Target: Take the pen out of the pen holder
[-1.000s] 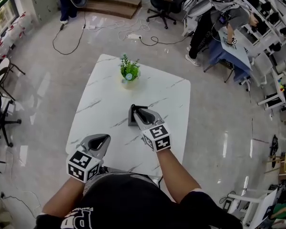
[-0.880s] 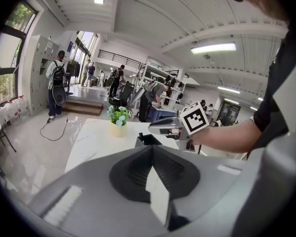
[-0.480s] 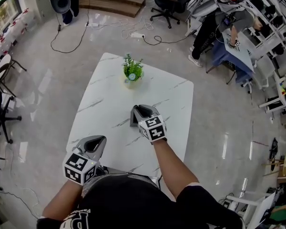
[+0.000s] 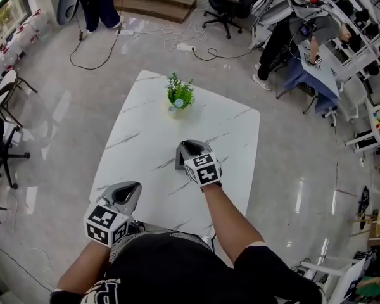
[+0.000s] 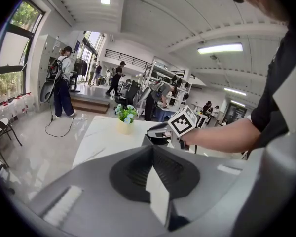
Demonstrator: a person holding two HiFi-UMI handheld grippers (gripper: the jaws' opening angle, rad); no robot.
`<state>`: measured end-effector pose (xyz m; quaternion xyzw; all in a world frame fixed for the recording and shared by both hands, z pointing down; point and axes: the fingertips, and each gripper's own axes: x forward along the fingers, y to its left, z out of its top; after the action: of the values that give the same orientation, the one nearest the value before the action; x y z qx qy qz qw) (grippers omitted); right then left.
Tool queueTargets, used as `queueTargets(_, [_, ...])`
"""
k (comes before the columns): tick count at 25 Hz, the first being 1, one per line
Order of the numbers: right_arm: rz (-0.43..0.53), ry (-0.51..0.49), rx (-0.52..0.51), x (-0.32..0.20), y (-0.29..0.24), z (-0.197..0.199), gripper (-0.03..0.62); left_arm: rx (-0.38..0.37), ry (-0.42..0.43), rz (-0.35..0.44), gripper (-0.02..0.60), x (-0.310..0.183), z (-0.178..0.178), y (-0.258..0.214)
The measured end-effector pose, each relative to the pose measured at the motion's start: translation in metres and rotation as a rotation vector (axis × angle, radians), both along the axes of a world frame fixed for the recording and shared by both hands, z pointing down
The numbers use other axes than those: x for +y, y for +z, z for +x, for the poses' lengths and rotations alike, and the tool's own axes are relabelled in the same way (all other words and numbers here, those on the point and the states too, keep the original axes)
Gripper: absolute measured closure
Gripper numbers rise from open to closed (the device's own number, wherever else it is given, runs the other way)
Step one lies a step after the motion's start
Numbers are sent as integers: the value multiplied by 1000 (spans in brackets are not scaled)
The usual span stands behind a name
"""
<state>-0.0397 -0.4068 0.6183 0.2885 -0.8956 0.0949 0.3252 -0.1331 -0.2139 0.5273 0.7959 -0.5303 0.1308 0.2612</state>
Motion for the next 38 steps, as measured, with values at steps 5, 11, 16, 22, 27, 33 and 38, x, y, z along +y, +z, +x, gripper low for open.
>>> queueTargets(5, [15, 19, 47, -1, 4, -1, 523, 4, -2, -2, 525, 1, 0, 2])
queueTargets(11, [12, 22, 102, -1, 9, 0, 523, 6, -6, -5, 525, 1, 1, 4])
queueTargets(16, [6, 18, 98, 1, 10, 1, 525, 6, -9, -7, 525, 3, 0, 5])
queueTargets(22, [7, 15, 82, 3, 7, -1, 530, 10, -5, 3, 525, 5, -4, 1])
queueTargets(27, [-3, 25, 37, 7, 1, -3, 530, 11, 4, 8, 525, 4, -6, 3])
queueTargets(33, [4, 36, -11, 13, -16, 3, 530, 9, 27, 18, 525, 4, 0, -1])
queueTargets(38, [29, 47, -64, 20, -39, 8, 530, 6, 51, 28, 525, 4, 6, -3])
